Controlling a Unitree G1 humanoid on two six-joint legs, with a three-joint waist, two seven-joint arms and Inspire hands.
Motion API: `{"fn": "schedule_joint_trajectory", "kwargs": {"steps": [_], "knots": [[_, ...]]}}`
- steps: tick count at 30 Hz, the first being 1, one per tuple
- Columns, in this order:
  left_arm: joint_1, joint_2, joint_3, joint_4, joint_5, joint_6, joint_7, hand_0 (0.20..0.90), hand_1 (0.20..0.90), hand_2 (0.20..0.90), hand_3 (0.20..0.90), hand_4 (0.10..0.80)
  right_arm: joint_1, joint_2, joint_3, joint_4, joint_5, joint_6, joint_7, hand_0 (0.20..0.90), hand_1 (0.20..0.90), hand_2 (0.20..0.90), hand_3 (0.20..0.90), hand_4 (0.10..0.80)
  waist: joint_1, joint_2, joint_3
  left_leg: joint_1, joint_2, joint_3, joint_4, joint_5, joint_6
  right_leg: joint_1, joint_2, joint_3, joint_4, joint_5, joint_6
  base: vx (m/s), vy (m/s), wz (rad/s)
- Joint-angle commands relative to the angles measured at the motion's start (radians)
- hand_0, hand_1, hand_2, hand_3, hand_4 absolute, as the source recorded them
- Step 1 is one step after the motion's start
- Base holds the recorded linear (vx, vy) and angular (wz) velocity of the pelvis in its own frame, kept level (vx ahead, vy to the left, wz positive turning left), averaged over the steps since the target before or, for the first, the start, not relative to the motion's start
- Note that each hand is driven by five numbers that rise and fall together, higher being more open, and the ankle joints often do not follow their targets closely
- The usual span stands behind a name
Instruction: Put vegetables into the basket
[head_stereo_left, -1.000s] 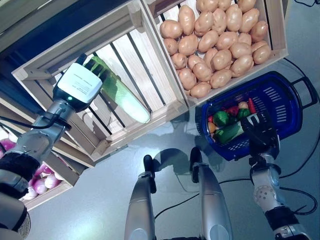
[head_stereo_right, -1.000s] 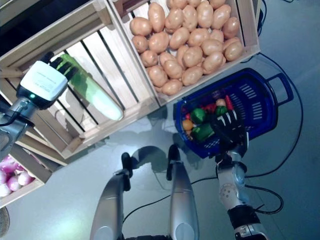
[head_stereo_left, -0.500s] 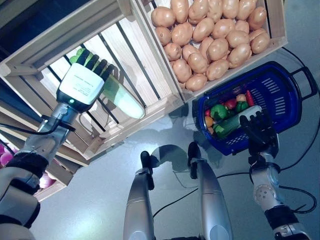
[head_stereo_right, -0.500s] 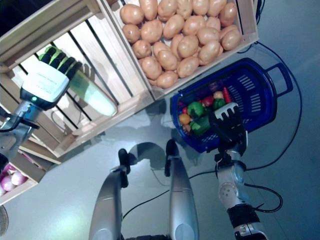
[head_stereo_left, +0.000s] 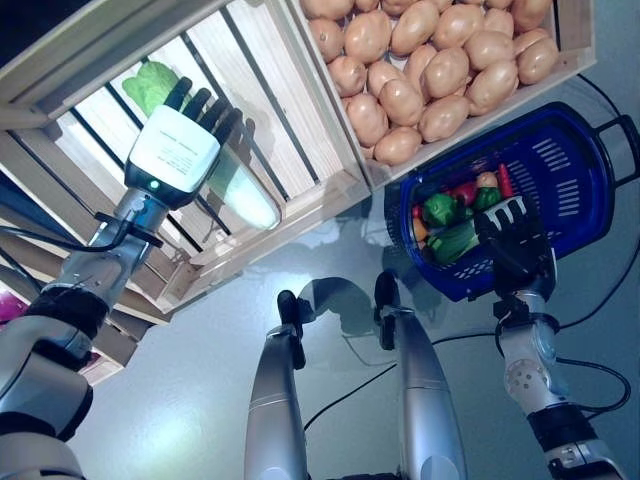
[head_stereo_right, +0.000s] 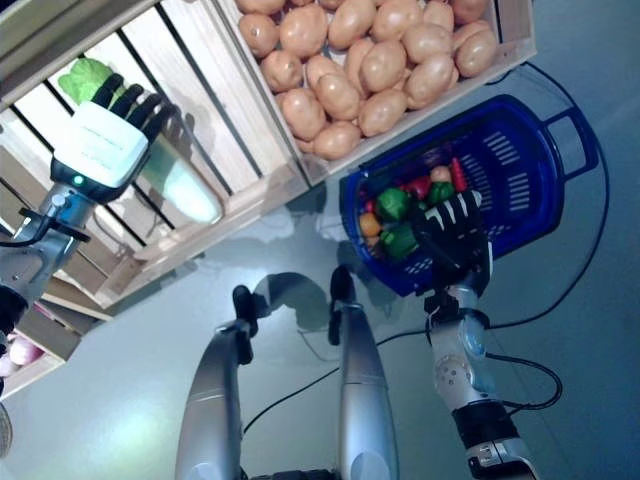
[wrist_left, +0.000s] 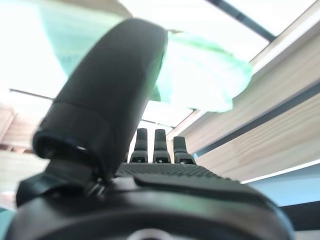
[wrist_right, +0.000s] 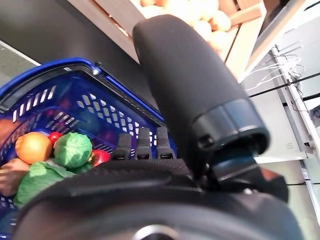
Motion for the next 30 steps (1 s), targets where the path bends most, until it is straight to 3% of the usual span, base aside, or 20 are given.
{"fn": "schedule_joint_trajectory", "kwargs": {"steps": [1, 12, 17, 18, 20, 21, 30], "knots": [[-0.13, 0.063, 0.067, 0.016, -0.051, 0.115, 0.002, 0.9, 0.9, 0.9, 0.9, 0.8, 0.006, -0.072, -0.059, -0.151, -0.061, -0.058, -0.006, 0.9, 0.9, 0.9, 0.9, 0.8, -0.035, -0.017, 0.0, -0.076, 0.002, 0.032, -0.015, 0.059, 0.025, 0.034, -0.013, 0.002, -0.003, 0.008, 0.024, -0.02, 0.04, 0.03], [-0.136, 0.07, 0.059, 0.023, -0.089, 0.183, -0.079, 0.9, 0.9, 0.9, 0.9, 0.8, 0.0, -0.088, -0.071, -0.18, -0.076, -0.046, -0.02, 0.9, 0.9, 0.9, 0.9, 0.8, -0.034, -0.008, 0.0, -0.142, -0.001, 0.032, 0.029, 0.03, 0.033, -0.039, -0.026, 0.013, 0.043, -0.005, 0.029, -0.002, 0.034, 0.03], [-0.111, 0.069, 0.075, 0.028, -0.084, 0.193, -0.075, 0.9, 0.9, 0.9, 0.9, 0.8, 0.007, -0.086, -0.076, -0.186, -0.079, -0.041, -0.021, 0.9, 0.9, 0.9, 0.9, 0.8, -0.032, -0.006, 0.0, -0.147, -0.003, 0.034, 0.047, 0.014, 0.038, -0.045, -0.033, 0.013, 0.054, -0.01, 0.03, 0.021, 0.006, 0.0], [-0.101, 0.068, 0.074, 0.029, -0.086, 0.193, -0.075, 0.9, 0.9, 0.9, 0.9, 0.8, 0.017, -0.085, -0.075, -0.185, -0.08, -0.04, -0.021, 0.9, 0.9, 0.9, 0.9, 0.8, -0.032, -0.006, 0.0, -0.125, -0.005, 0.028, 0.059, -0.017, 0.032, -0.022, -0.033, 0.018, 0.065, -0.036, 0.039, 0.096, 0.03, -0.03], [-0.098, 0.069, 0.078, 0.033, -0.085, 0.189, -0.075, 0.9, 0.9, 0.9, 0.9, 0.8, 0.018, -0.086, -0.078, -0.187, -0.081, -0.035, -0.021, 0.9, 0.9, 0.9, 0.9, 0.8, -0.033, -0.005, 0.0, -0.127, -0.005, 0.031, 0.063, -0.021, 0.033, -0.024, -0.034, 0.02, 0.065, -0.035, 0.039, 0.024, 0.037, -0.07], [-0.102, 0.07, 0.086, 0.032, -0.089, 0.191, -0.075, 0.9, 0.9, 0.9, 0.9, 0.8, 0.01, -0.09, -0.083, -0.191, -0.081, -0.032, -0.02, 0.9, 0.9, 0.9, 0.9, 0.8, -0.033, -0.004, 0.0, -0.151, -0.005, 0.037, 0.054, 0.007, 0.04, -0.048, -0.035, 0.018, 0.056, -0.009, 0.032, -0.05, 0.041, -0.07], [-0.082, 0.069, 0.085, 0.039, -0.11, 0.198, -0.074, 0.9, 0.9, 0.9, 0.9, 0.8, 0.017, -0.089, -0.09, -0.192, -0.088, -0.02, -0.02, 0.9, 0.9, 0.9, 0.9, 0.8, -0.033, 0.002, 0.0, -0.153, -0.007, 0.029, 0.085, -0.032, 0.036, -0.054, -0.038, 0.029, 0.086, -0.034, 0.043, 0.033, 0.032, -0.03]]}}
